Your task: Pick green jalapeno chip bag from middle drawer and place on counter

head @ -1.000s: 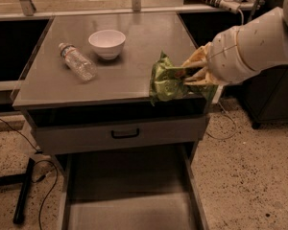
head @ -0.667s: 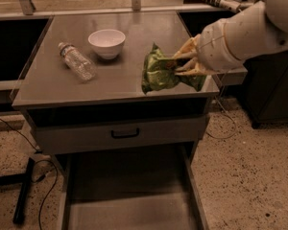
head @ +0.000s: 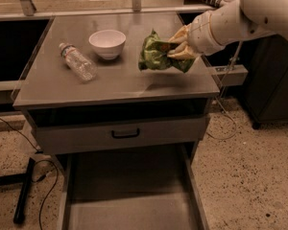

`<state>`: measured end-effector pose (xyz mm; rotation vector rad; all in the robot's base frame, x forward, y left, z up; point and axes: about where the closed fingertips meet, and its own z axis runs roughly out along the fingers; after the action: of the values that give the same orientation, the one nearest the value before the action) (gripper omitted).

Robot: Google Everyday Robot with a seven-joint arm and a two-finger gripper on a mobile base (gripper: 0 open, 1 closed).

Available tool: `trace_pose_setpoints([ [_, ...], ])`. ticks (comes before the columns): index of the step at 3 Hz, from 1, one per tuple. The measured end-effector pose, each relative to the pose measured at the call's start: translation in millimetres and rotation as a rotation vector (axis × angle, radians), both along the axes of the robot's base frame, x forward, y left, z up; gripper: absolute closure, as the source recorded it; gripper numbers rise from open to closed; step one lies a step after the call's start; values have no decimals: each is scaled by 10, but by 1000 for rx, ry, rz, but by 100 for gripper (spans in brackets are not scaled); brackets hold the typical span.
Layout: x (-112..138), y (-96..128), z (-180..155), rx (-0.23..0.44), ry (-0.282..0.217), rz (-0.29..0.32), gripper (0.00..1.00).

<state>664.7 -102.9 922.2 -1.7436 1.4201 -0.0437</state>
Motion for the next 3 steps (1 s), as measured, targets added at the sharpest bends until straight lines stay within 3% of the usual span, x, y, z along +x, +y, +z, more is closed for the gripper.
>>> trace_pose_setpoints([
  [1,274,-46,-154,79,47,-44,100],
  [2,401,43,-345,167,141,-89,100],
  [3,420,262,-493,224,227,-64,82],
])
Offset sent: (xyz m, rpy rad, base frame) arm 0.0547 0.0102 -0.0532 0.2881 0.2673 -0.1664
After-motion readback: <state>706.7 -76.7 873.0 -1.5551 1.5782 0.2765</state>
